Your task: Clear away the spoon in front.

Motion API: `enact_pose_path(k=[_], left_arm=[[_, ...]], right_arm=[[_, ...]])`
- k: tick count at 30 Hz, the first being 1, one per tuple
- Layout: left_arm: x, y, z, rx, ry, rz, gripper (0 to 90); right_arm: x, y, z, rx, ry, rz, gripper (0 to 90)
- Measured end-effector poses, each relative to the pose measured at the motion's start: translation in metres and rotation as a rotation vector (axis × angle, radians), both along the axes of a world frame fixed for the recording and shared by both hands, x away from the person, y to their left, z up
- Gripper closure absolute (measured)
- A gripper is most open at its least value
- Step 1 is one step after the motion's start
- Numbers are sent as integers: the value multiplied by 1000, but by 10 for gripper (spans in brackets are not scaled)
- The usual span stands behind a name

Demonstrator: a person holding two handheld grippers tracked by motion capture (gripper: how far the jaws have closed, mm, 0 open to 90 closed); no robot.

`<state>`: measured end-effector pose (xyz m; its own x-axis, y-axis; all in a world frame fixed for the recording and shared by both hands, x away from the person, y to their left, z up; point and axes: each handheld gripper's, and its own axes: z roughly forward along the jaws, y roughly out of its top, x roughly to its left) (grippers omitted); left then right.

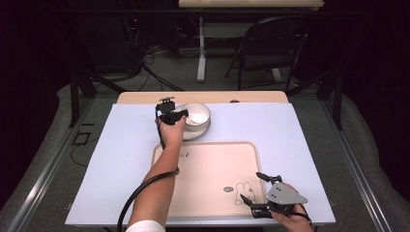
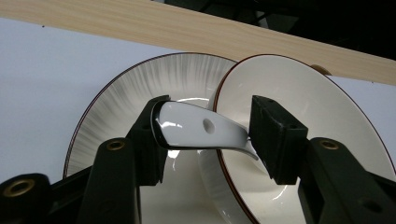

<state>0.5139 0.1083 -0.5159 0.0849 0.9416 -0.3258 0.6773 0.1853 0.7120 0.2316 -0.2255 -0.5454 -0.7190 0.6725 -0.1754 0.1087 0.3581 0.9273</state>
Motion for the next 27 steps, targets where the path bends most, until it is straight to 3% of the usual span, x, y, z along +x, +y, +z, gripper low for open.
enact_pose_path(k=[7,17,22,27], left_arm=[[-1,1,3,12,-18,3,596],[0,4,20,55,-57,-8,752],[0,1,28,50,-56,-30,810],[1,-7,36,97,-60,-69,849]], right_arm=[[0,0,0,1,3,0,142],[0,0,0,-1,2,-1,142],[0,0,0,-1,3,-1,142],[0,0,0,-1,4,-1,142]])
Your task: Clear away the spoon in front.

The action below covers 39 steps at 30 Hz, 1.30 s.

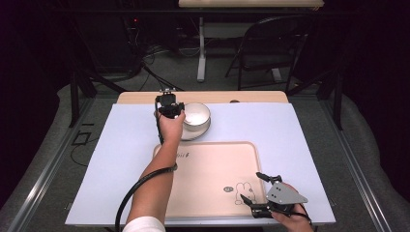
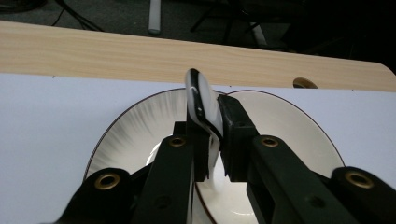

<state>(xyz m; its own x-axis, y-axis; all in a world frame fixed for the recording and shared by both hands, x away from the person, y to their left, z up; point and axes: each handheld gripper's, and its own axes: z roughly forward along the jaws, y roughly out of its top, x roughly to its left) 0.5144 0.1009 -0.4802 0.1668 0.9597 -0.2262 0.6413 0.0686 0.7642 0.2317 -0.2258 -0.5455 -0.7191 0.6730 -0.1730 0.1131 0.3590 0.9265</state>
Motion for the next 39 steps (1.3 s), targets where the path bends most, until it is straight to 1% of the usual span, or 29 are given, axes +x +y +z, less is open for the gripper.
enact_pose_path(k=[1,3,5,9,15,19,24,26,31,32,34,35,39], left_arm=[[0,-1,1,14,1,-4,849],[0,-3,2,21,0,-11,849],[-1,-3,4,20,-1,-11,849],[-3,-2,10,-3,5,-21,849],[-9,1,28,-14,-6,-39,850],[-15,6,41,-21,-12,-66,849],[-23,11,56,-4,-26,-97,850],[-26,13,60,-5,-30,-106,850],[-26,13,60,-5,-30,-106,850],[-36,22,71,-14,-23,-135,850],[-36,22,71,-14,-23,-135,850],[-42,26,74,-14,-24,-141,850],[-49,31,77,-7,-23,-160,851]], right_arm=[[0,0,0,0,0,0,141],[0,0,0,3,3,-1,142],[0,0,0,3,1,1,141],[-1,0,0,3,1,3,142],[0,1,0,2,2,2,141],[0,1,0,2,3,1,141],[0,0,0,3,-2,2,141],[1,1,0,2,0,2,142],[1,1,0,1,-1,2,141],[1,1,0,1,-1,2,141],[1,2,0,2,2,2,141],[1,2,0,1,2,3,142],[1,2,0,-3,-2,4,141]])
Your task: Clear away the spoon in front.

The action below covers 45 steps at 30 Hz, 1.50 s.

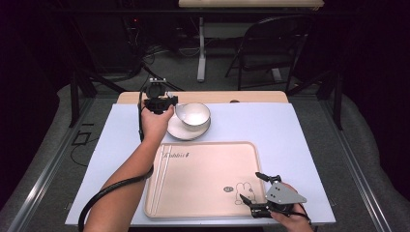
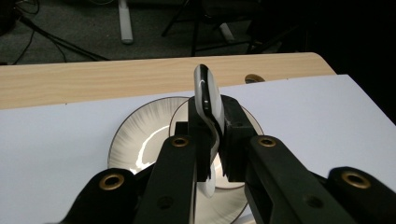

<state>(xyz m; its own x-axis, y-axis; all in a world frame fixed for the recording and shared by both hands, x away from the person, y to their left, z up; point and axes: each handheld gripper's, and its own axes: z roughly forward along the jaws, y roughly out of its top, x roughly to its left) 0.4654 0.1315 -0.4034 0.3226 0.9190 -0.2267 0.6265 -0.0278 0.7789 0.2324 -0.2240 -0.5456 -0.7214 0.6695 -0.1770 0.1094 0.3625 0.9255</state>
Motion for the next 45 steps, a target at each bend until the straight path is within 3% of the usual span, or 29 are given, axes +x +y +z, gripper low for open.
enact_pose_path(k=[6,16,22,23,33,45], left_arm=[[-9,7,2,-4,1,-21,851],[-38,19,2,-12,6,-72,851],[-38,19,2,-12,6,-72,851],[-55,26,-4,-16,22,-105,851],[-76,39,-12,-15,40,-124,851],[-99,51,-12,-14,43,-148,851]], right_arm=[[0,0,0,-2,-1,2,141],[0,1,0,-9,-3,1,142],[0,1,0,-9,-2,1,141],[0,1,0,-9,-2,1,141],[0,2,-1,-15,-1,-1,141],[1,2,-1,-18,0,0,141]])
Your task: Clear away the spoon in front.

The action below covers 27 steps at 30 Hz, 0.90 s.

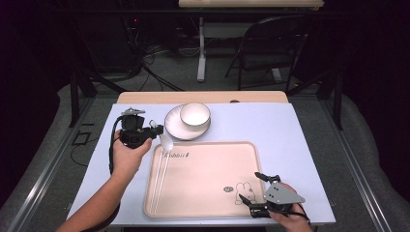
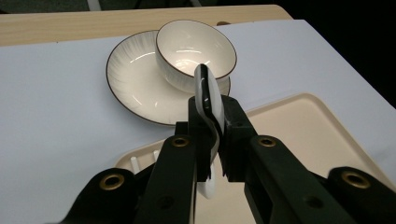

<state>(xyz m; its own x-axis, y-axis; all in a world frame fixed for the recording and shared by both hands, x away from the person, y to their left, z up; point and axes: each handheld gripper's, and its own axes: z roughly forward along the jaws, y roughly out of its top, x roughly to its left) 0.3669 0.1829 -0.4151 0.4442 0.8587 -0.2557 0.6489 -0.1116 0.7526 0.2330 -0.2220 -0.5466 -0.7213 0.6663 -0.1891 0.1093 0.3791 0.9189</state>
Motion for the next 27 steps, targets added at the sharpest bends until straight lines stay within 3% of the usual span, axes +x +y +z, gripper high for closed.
enact_pose_path(k=[14,27], left_arm=[[-23,7,-5,7,20,-37,852],[-50,9,-22,19,55,-79,853]], right_arm=[[0,0,0,-3,1,-2,142],[0,1,-1,-7,3,-2,141]])
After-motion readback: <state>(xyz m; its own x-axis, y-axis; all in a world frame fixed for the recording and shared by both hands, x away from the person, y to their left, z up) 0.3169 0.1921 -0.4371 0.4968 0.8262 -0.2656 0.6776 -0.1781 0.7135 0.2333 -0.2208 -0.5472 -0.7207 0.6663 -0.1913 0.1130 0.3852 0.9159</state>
